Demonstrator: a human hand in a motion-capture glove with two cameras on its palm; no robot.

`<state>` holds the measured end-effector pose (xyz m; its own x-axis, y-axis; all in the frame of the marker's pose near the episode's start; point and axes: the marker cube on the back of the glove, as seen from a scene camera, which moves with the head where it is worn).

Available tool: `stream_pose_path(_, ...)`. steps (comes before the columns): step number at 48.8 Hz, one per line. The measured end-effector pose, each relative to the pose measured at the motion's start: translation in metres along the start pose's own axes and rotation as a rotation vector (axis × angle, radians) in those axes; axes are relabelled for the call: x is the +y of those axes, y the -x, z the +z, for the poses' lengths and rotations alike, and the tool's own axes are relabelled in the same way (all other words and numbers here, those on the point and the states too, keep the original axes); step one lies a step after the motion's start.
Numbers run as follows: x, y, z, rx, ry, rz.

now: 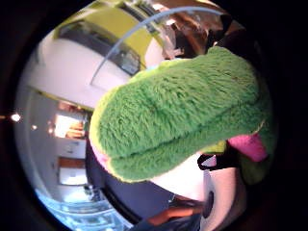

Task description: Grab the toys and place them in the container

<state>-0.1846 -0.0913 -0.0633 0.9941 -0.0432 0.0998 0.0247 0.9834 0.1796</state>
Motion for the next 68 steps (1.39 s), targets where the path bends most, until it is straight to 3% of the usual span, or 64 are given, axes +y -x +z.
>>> stream_pose_path(4,-0.004,0.045,0.004,-0.024,-0.014,-0.153)
stream_pose_path(9,-0.031,0.098,0.019,-0.081,-0.015,-0.014)
stream_pose_path(15,-0.052,0.088,0.039,-0.126,0.011,-0.14)
stream_pose_path(28,-0.056,0.087,0.082,-0.123,0.227,-0.049)
stream_pose_path(33,-0.053,0.073,0.078,-0.018,0.192,-0.155)
stream_pose_path(43,-0.03,0.077,0.056,0.101,0.14,-0.059)
stream_pose_path(53,-0.027,-0.026,0.041,0.146,0.123,0.05)
stream_pose_path(68,-0.001,-0.244,0.047,0.207,0.154,0.337)
